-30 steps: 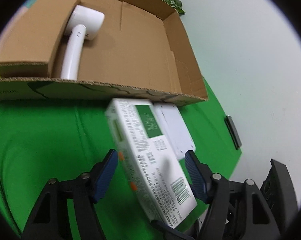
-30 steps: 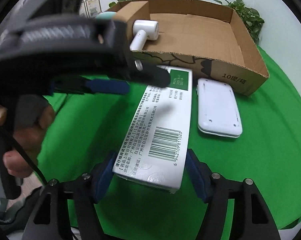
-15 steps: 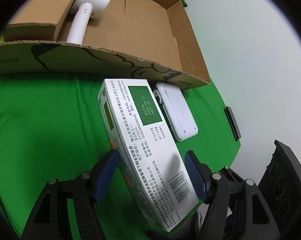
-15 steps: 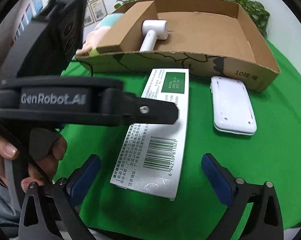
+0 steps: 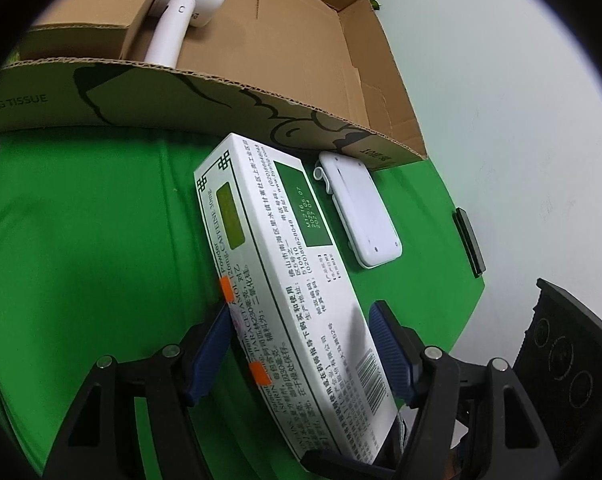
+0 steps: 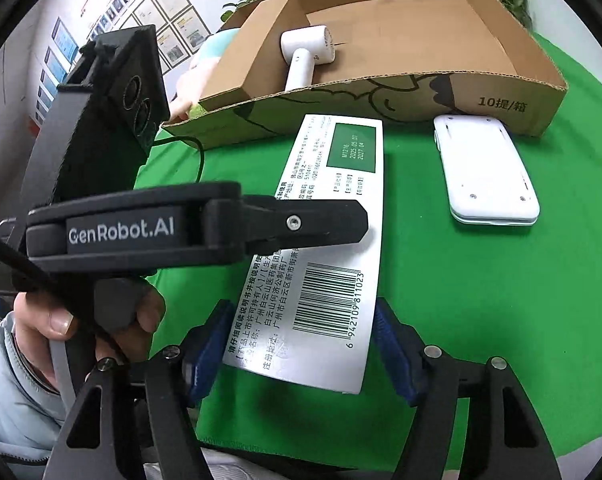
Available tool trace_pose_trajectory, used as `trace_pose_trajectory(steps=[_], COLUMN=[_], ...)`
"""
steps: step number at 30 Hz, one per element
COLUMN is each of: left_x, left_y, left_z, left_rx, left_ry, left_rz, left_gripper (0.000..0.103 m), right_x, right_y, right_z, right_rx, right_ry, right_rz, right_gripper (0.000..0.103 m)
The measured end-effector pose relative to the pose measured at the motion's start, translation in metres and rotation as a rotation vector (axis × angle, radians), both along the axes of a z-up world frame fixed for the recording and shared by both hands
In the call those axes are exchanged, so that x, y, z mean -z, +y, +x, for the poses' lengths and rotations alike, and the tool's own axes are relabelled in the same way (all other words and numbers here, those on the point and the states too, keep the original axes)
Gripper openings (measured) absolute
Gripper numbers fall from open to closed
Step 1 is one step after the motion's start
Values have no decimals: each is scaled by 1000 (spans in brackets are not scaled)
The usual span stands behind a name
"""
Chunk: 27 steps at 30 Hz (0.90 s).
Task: Organize objects
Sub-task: 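Reach the right gripper to the white-and-green medicine box and grasp it, then lift the medicine box upright and carry it over the tray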
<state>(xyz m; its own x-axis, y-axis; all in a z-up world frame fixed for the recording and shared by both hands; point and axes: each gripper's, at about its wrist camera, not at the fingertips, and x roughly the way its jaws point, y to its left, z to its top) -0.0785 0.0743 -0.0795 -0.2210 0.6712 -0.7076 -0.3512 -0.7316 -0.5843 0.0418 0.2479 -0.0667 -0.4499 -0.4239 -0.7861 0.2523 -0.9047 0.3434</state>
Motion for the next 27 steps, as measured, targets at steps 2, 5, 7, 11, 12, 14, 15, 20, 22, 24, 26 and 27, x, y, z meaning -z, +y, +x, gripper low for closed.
trace_pose_trajectory(steps=[2,5,7,11,12,14,15,20,22,24,26,27], left_x=[-1,-2,-6,-20,-24,-33,-37,-64,-76,-87,-99,-105], left_y=[0,-3,-2,-2,-2,-1,0,2,4,6,7,8], left_z=[2,4,6,8,8,9,9,8,6,5,5,4], left_rx=[-6,-16,-15,-21,-19,-17,-19,-18,-15,-10,-7,-7], left_ry=[0,1,17,46,59,87,101,174,207,237,272,288], left_rz=[-22,-24,-31,-19,-20,-22,-24,-22,-30,-37,-40,-40], left_gripper=[62,61,59,57,57,56,55,54,54,54,54,54], right_x=[0,-2,-4,-10,-13,-19,-22,-40,-50,-59,-67,-73], right_y=[-3,-8,-11,-12,-12,-12,-12,-12,-10,-11,-9,-10], right_z=[1,2,4,9,9,10,9,4,3,0,-4,-6], right_rx=[-12,-23,-26,-9,-5,2,6,21,29,39,43,44], right_ry=[2,17,32,76,89,108,118,175,203,230,250,267], right_rz=[-4,24,36,55,60,64,64,71,64,59,57,59], right_gripper=[66,65,64,61,61,61,61,60,60,59,59,59])
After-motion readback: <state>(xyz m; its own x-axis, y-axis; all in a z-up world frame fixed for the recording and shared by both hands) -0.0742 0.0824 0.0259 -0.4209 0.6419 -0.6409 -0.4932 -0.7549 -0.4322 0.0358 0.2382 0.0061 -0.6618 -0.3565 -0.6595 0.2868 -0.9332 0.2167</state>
